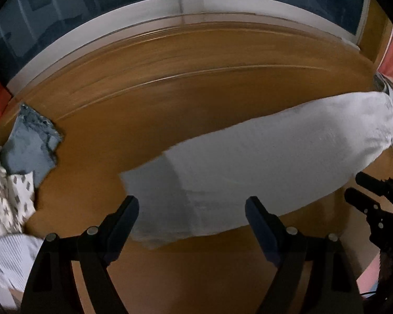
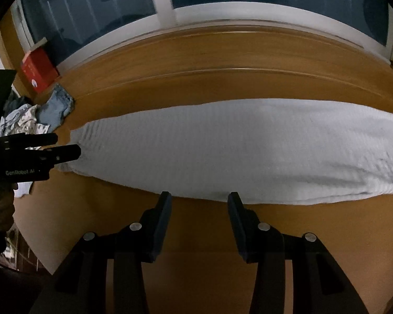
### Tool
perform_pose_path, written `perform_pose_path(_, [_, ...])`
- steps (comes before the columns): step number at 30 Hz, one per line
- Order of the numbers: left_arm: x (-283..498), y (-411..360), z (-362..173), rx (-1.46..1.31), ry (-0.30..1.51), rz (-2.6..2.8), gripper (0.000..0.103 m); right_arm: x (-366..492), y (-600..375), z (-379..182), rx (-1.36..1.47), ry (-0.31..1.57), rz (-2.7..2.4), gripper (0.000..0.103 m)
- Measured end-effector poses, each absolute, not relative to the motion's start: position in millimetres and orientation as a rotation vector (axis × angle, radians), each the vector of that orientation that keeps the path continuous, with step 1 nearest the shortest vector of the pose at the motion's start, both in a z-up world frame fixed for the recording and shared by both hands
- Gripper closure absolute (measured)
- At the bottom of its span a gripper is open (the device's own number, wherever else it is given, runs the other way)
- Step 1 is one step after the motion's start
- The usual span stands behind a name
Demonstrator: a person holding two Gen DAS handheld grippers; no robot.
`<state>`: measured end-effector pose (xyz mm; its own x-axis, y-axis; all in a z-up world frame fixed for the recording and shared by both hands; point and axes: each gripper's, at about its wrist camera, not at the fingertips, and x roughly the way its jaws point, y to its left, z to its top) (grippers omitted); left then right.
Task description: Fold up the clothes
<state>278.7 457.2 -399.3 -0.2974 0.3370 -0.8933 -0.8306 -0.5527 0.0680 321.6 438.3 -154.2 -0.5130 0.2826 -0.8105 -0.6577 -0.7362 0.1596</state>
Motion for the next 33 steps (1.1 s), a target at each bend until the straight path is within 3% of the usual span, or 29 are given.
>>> perform_pose_path(4, [249.7,432.6,-403.9,-1.164,0.682,1.918,0.020,285.7,410.0,-148.9,-1.087,0.620,2.268,0.059])
perform_pose_path(10, [224.2,410.1,-410.7,-1.194,0.642,1.930,0.020,227.6,366.4,-140.6,-1.175,0.398,2.401,0.058])
perform_pose_path(17, [221.9,386.0,-408.3,-1.217,0.603,1.928,0.020,186.1,346.2,-143.8,-1.197,0.270,2.499,0.048])
perform_pose_path(28, [241.4,371.4,-391.1,-1.240,0.562,1.950,0.020,157.6,337.7,-172.4,-1.263,0.240,2.472,0.044])
perform_pose_path(30, [243.3,373.0,-390.8,-1.241,0.567,1.956,0.020,159.5,338.6,-171.8,-1.239,0.243,2.459,0.052])
perform_pose_path(32, [245.9,374.4,-389.9,-1.244,0.568,1.960,0.020,162.1,341.9,-170.7,-1.208,0.261,2.434,0.078])
perform_pose_path(33, [246.7,376.2,-391.1,-1.246,0.569,1.960,0.020,163.6,345.8,-170.4,-1.194,0.290,2.424,0.083])
